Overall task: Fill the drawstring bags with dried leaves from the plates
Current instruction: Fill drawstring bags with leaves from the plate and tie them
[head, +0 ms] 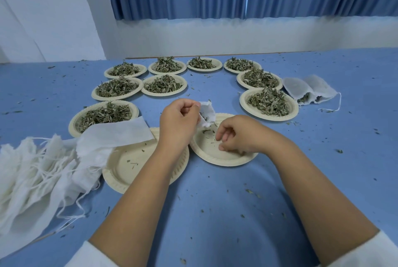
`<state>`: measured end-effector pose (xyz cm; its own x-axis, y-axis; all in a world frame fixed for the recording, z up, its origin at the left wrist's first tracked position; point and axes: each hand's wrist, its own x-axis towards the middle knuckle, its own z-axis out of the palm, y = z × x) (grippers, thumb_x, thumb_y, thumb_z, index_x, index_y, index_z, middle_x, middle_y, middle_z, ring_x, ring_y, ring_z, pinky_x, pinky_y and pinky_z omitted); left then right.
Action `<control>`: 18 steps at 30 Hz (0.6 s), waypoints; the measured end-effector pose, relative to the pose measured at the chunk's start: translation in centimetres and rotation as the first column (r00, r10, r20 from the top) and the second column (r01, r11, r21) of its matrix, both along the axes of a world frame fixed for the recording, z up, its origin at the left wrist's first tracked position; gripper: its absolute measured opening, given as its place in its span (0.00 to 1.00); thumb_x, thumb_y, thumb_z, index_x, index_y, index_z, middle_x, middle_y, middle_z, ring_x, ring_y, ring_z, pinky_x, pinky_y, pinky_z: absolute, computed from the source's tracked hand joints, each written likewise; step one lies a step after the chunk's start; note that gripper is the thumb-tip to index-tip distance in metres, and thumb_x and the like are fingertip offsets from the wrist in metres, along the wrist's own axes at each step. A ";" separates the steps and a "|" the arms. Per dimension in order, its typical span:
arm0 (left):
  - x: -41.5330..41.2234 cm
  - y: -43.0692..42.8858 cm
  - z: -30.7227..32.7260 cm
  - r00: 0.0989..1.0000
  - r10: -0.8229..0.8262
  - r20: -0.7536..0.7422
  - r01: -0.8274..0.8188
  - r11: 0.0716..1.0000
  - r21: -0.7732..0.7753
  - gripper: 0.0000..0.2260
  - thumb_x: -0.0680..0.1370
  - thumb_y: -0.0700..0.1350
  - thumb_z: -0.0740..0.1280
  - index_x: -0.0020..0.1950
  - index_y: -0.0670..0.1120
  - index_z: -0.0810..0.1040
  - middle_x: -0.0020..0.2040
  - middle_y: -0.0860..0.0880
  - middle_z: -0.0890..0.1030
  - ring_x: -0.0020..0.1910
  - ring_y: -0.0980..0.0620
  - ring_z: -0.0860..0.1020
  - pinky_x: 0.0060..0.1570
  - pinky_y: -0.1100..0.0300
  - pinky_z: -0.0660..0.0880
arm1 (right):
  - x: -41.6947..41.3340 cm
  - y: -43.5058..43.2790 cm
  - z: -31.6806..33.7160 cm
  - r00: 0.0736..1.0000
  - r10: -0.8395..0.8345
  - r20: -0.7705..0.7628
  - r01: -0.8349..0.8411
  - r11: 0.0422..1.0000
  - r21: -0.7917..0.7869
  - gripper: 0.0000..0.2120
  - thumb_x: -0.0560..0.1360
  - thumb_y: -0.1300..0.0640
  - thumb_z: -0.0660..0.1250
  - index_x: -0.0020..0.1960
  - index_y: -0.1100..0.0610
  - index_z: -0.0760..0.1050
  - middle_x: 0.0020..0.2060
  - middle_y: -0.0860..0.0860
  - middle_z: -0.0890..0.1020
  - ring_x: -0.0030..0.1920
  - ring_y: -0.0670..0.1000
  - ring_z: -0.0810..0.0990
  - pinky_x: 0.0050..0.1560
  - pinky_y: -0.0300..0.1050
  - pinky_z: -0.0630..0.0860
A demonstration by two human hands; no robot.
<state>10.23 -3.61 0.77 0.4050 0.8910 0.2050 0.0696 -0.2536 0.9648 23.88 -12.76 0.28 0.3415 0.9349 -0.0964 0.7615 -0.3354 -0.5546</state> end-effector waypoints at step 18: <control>-0.2 0.4 0.1 0.999 0.022 0.024 -0.022 1.000 -0.011 0.06 0.80 0.43 0.66 0.44 0.49 0.80 0.31 0.55 0.79 0.33 0.59 0.77 0.48 0.54 0.79 | 0.6 1.2 -1.1 0.977 0.104 0.186 -0.107 0.994 0.003 0.22 0.76 0.54 0.69 0.69 0.46 0.72 0.59 0.49 0.71 0.54 0.48 0.73 0.60 0.43 0.69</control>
